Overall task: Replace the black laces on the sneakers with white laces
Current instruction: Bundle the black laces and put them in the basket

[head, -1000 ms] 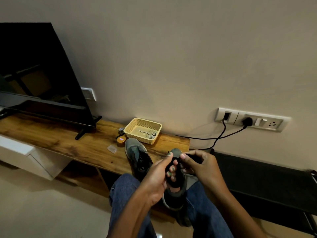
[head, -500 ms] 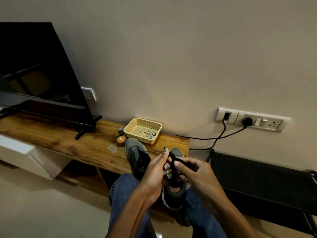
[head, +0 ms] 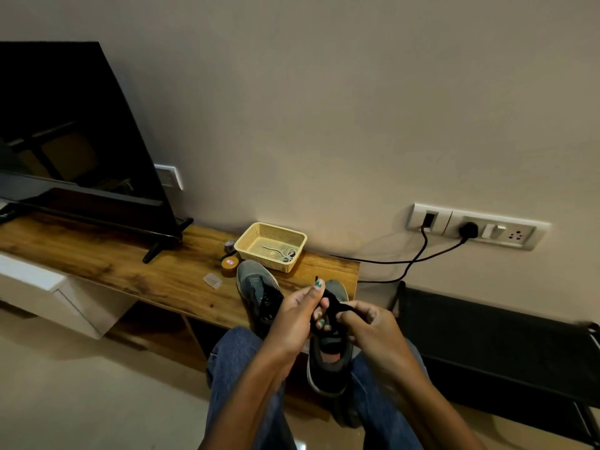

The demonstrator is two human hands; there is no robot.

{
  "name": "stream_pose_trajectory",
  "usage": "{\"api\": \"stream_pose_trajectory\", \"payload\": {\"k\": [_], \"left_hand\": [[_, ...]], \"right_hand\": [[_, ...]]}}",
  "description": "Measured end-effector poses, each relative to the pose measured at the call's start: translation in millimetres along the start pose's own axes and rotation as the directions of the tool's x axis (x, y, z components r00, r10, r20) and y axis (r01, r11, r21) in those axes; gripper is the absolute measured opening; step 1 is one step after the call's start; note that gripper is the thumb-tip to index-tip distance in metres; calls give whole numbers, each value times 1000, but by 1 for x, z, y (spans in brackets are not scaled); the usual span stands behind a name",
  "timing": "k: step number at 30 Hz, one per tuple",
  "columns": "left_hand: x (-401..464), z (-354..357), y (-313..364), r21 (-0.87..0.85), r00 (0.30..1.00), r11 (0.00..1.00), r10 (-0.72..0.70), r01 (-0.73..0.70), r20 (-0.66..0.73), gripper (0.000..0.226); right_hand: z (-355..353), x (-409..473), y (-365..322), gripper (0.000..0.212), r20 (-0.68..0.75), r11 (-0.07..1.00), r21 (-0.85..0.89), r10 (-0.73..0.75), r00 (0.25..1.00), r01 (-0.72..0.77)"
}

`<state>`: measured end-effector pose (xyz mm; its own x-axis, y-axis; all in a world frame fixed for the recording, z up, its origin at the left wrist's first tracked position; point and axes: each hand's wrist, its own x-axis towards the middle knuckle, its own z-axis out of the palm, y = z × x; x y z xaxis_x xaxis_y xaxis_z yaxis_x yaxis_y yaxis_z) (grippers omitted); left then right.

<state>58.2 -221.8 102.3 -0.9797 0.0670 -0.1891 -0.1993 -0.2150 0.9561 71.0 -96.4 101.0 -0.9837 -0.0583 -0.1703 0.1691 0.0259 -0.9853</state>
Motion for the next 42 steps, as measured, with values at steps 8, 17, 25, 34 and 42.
{"api": "stream_pose_trajectory", "payload": {"k": [8, 17, 25, 34, 42], "left_hand": [[3, 1, -8, 26, 1000, 999, 20, -20, 7, 35], [3, 2, -14, 40, 997, 999, 22, -19, -69, 35], [5, 3, -12, 215, 977, 968, 161, -129, -139, 36], [3, 6, -13, 261, 950, 948, 239, -183, -202, 35], [7, 10, -13, 145, 957, 977, 186, -156, -223, 34]], "right_hand": [[-1, 2, 0, 17, 126, 898, 301, 297, 946, -322], [6, -1, 8, 34, 246, 985, 150, 50, 968, -89], [9, -6, 12, 21, -114, 983, -100, -168, 979, 157], [7, -4, 16, 10, -190, 899, -332, -362, 913, 287], [1, 5, 16, 20, -229, 865, 496, 219, 949, -79]]}}
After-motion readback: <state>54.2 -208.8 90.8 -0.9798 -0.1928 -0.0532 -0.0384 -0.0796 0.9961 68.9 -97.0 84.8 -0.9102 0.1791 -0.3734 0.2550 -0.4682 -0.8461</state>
